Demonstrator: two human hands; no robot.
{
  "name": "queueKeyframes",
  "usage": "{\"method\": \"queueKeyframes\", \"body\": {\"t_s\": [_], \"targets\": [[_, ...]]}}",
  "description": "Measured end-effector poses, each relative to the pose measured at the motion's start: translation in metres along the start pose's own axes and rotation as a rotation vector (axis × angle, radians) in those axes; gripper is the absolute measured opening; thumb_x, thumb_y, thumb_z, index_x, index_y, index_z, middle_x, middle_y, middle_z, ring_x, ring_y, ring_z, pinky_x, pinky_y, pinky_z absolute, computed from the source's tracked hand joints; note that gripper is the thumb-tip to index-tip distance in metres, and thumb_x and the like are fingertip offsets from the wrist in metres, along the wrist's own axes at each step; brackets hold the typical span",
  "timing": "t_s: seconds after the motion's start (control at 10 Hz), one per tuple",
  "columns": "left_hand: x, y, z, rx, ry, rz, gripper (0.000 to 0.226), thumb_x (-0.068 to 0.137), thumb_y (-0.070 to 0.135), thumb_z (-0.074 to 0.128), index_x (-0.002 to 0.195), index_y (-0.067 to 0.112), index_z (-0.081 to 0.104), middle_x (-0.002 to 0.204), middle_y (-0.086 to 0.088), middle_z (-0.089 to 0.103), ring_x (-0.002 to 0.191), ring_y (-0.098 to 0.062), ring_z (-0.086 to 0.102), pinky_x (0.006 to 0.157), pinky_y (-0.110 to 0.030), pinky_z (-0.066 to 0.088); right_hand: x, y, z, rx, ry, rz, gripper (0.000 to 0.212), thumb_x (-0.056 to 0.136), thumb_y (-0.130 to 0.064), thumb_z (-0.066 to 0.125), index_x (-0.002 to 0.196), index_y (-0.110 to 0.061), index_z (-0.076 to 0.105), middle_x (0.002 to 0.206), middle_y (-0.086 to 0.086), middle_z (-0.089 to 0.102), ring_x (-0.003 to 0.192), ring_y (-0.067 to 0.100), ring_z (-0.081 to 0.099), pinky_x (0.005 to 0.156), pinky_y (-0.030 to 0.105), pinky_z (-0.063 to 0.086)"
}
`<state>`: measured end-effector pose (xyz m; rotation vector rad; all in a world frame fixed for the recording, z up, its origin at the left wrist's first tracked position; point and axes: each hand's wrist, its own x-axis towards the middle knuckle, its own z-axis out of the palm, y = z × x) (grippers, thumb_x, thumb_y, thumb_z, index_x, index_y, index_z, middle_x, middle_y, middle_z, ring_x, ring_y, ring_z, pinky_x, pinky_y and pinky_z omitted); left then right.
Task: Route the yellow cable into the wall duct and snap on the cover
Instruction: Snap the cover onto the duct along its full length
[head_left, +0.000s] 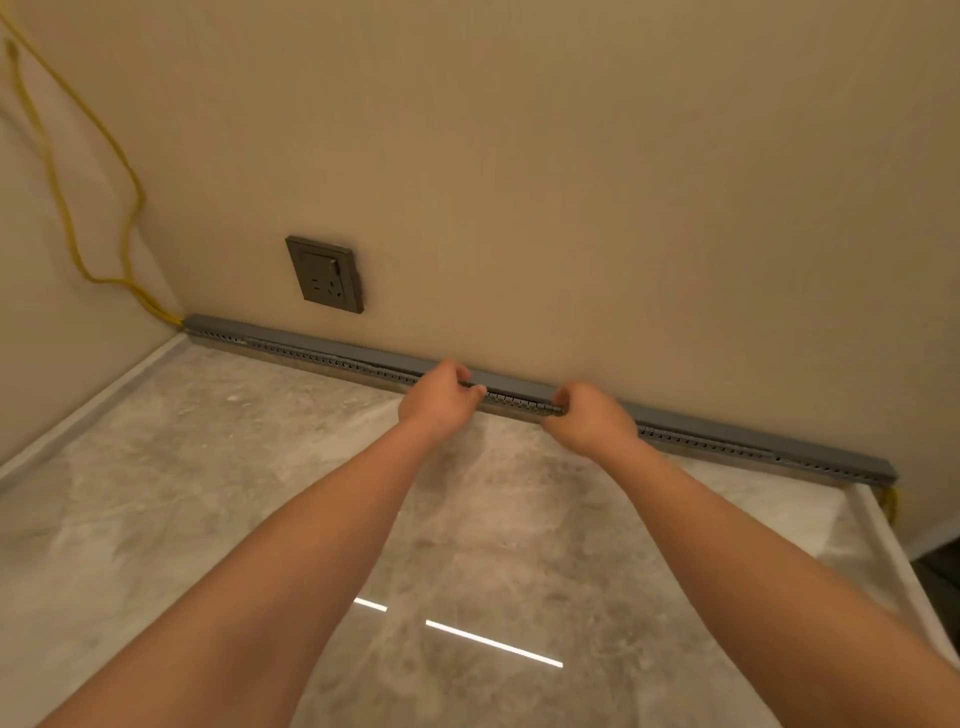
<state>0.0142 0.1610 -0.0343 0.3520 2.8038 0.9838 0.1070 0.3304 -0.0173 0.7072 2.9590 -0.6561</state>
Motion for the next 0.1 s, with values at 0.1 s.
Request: {"method": "queueKeyframes", "body": {"t_s": [0.1], "targets": [[-0.0114, 0.0074, -0.0054, -0.104, 0.02, 0.017, 0.035, 0.089, 0.045, 0.058, 0.112, 0.019, 0.056, 0.111, -0.001, 0.064, 0.1, -0.023, 0.063, 0.087, -0.037, 0.05, -0.0105, -0.0077, -0.006, 0.156, 0.013, 0.003, 0.035, 0.081, -0.031, 0.063, 0.115, -0.022, 0.059, 0.112, 0.002, 0.064, 0.102, 0.025, 0.061, 0.084, 0.033, 0.05]]}}
